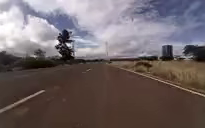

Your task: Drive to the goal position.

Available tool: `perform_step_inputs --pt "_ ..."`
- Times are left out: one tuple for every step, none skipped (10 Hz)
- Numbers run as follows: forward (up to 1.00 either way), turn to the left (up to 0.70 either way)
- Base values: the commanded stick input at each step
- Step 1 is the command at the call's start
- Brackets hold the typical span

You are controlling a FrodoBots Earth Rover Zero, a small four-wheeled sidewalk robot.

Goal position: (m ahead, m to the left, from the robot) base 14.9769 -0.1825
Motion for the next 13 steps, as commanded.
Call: perform_step_inputs --pt "0.70 0.00" --pt "0.70 -0.10" --pt "0.70 -0.22" --pt "0.70 -0.34" --pt "0.70 -0.30" --pt "0.70 -0.24" --pt "0.70 -0.14" --pt "0.70 -0.03" --pt "0.70 0.00" --pt "0.70 0.00" --pt "0.70 0.00" --pt "0.70 0.00" --pt "0.70 0.00"
